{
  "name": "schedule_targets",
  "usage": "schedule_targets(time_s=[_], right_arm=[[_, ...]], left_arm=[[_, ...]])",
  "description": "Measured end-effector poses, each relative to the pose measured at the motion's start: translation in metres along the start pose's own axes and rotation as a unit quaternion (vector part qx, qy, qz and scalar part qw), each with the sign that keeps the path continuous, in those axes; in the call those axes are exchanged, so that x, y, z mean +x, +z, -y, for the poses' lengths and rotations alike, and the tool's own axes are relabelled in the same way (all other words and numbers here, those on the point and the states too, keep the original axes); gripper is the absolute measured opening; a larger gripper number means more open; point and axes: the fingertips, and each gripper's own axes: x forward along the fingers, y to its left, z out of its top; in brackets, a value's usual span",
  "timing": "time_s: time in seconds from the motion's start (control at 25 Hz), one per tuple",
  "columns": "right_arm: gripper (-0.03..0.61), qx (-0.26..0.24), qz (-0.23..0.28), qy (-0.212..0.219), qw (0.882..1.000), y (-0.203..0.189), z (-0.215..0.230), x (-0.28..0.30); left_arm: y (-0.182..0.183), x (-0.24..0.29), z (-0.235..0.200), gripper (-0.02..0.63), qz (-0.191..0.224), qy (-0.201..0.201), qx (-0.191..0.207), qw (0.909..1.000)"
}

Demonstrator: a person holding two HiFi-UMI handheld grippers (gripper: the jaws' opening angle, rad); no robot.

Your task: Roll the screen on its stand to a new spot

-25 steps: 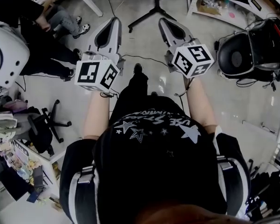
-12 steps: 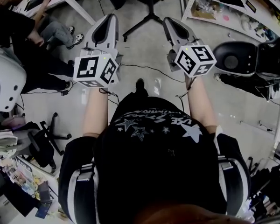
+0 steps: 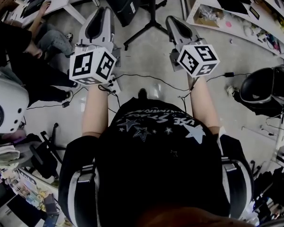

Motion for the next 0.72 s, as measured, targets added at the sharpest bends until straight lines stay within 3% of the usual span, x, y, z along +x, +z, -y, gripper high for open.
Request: schedule_targets(time_s=[0.24,0.36,0.72], right_arm=[[0.007,0.0,0.002,-0.008,1.0,0.003,0.01,0.026],[0.008,-0.001,0.002,-0.011,1.0,0.003,0.009,0.037],[0.008,-0.01,0.0,-0.022,1.0,0.004,0.012,0.065]], left_arm=[[-0.003,0.027,-0.003,0.228,-0.005,-0.031,0.009,0.9995],[-0.002,0.038,-0.005,0.286,-0.001,-0.048,0.006,0.9988],[0.009,0.081,-0.015,0.305,0.0,-0.07,0.013,0.9974]])
